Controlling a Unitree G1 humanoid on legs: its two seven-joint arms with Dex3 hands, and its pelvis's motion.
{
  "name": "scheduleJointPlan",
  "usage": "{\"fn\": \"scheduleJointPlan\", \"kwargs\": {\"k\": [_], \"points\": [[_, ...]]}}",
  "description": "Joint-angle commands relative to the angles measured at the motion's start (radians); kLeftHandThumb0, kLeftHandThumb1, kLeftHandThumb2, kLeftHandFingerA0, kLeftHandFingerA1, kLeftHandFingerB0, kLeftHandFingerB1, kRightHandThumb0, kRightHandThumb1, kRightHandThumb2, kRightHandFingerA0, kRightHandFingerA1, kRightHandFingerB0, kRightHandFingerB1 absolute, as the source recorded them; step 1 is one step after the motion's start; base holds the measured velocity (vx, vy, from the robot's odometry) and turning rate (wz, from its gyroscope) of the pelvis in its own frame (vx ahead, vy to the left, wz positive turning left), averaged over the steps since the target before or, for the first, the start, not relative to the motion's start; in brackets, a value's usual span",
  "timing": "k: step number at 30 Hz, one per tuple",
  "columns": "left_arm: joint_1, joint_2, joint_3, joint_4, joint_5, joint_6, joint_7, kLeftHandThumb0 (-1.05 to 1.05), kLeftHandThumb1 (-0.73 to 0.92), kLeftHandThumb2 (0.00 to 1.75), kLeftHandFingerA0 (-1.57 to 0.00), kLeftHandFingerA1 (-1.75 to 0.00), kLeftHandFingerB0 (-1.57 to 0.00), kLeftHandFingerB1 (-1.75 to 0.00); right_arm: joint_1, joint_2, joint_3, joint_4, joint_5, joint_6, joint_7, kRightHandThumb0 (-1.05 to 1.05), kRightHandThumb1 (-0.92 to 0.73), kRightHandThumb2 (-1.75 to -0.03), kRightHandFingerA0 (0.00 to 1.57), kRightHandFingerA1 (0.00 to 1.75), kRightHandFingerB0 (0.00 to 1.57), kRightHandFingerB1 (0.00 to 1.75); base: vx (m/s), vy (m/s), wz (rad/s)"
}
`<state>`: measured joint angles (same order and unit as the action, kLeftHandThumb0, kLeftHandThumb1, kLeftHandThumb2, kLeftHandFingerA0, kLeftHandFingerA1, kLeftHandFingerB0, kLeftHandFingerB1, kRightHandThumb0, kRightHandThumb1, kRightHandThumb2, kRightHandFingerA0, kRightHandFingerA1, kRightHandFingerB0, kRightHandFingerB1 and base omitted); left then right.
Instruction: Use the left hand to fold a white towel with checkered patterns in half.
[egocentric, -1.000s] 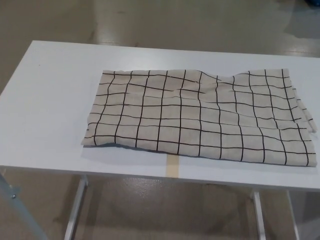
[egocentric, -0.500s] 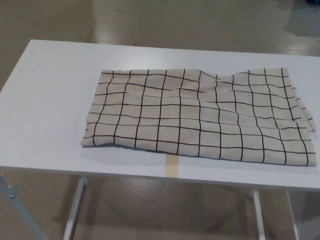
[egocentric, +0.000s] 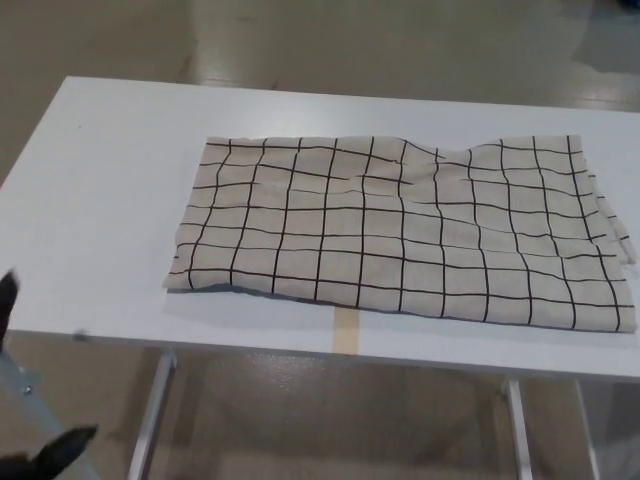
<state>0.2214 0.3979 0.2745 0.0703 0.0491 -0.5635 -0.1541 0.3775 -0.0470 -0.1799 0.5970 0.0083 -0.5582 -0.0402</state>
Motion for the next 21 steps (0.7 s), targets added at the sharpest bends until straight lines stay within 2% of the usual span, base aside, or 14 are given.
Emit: {"fn": "scheduleJointPlan", "kwargs": {"k": [1, 2, 3, 15, 16, 17, 18, 19, 20, 21], "points": [[-0.224, 0.051, -0.124, -0.225, 0.484, 0.008, 0.074, -0.62, 0.39, 0.74, 0.0, -0.06, -0.03, -0.11, 0.024, -0.003, 0.026, 0.021, -0.036, -0.07, -0.001, -0.43, -0.66, -0.75, 0.13, 0.41, 0.15, 0.37, 0.0, 0.0, 0.0], [-0.232, 0.052, -0.13, -0.224, 0.494, 0.011, 0.075, -0.62, 0.39, 0.74, 0.0, -0.06, -0.03, -0.11, 0.023, -0.003, 0.026, 0.024, -0.037, -0.073, -0.003, -0.43, -0.66, -0.75, 0.13, 0.41, 0.15, 0.37, 0.0, 0.0, 0.0], [-0.254, 0.055, -0.147, -0.211, 0.518, 0.019, 0.08, -0.61, 0.39, 0.73, 0.0, -0.06, -0.02, -0.13, 0.02, -0.004, 0.025, 0.03, -0.037, -0.079, -0.006, -0.36, -0.73, -0.62, 0.18, 0.36, 0.17, 0.31, 0.0, 0.0, 0.0], [-0.598, 0.086, -0.45, 0.166, 0.833, 0.165, 0.207, -0.61, 0.39, 0.72, 0.0, -0.02, 0.0, -0.12, 0.039, -0.004, 0.017, -0.005, -0.012, -0.059, -0.003, -0.34, -0.72, -0.62, 0.2, 0.36, 0.19, 0.31, 0.0, 0.0, 0.0], [-0.644, 0.094, -0.493, 0.221, 0.873, 0.195, 0.207, -0.43, 0.5, 0.55, 0.0, -0.02, 0.0, -0.17, 0.04, -0.006, 0.016, -0.007, -0.011, -0.062, 0.0, -0.4, -0.66, -0.73, 0.17, 0.41, 0.18, 0.38, 0.0, 0.0, 0.0], [-0.655, 0.096, -0.504, 0.234, 0.881, 0.202, 0.206, -0.43, 0.5, 0.55, 0.0, -0.02, 0.0, -0.17, 0.04, -0.006, 0.016, -0.007, -0.011, -0.064, 0.0, -0.4, -0.66, -0.73, 0.17, 0.41, 0.18, 0.38, 0.0, 0.0, 0.0], [-0.673, 0.102, -0.52, 0.254, 0.896, 0.214, 0.207, -0.32, 0.52, 0.55, 0.0, -0.02, 0.0, -0.17, 0.038, -0.006, 0.016, -0.006, -0.012, -0.066, -0.001, -0.4, -0.66, -0.73, 0.17, 0.41, 0.18, 0.38, 0.0, 0.0, 0.0], [-0.692, 0.108, -0.536, 0.275, 0.911, 0.225, 0.205, -0.25, 0.47, 0.72, 0.0, -0.01, 0.0, -0.15, 0.036, -0.006, 0.017, -0.007, -0.013, -0.066, -0.003, -0.4, -0.66, -0.73, 0.17, 0.41, 0.18, 0.38, 0.0, 0.0, 0.0], [-0.706, 0.112, -0.549, 0.291, 0.921, 0.234, 0.206, -0.25, 0.47, 0.72, 0.0, -0.01, 0.0, -0.15, 0.035, -0.006, 0.017, -0.007, -0.014, -0.066, -0.004, -0.4, -0.66, -0.73, 0.17, 0.41, 0.18, 0.38, 0.0, 0.0, 0.0], [-0.735, 0.117, -0.576, 0.324, 0.938, 0.254, 0.205, -0.1, 0.48, 0.74, 0.0, 0.0, 0.0, -0.14, 0.034, -0.005, 0.017, -0.01, -0.016, -0.064, -0.009, -0.34, -0.72, -0.61, 0.21, 0.36, 0.2, 0.32, 0.0, 0.0, 0.0]]}}
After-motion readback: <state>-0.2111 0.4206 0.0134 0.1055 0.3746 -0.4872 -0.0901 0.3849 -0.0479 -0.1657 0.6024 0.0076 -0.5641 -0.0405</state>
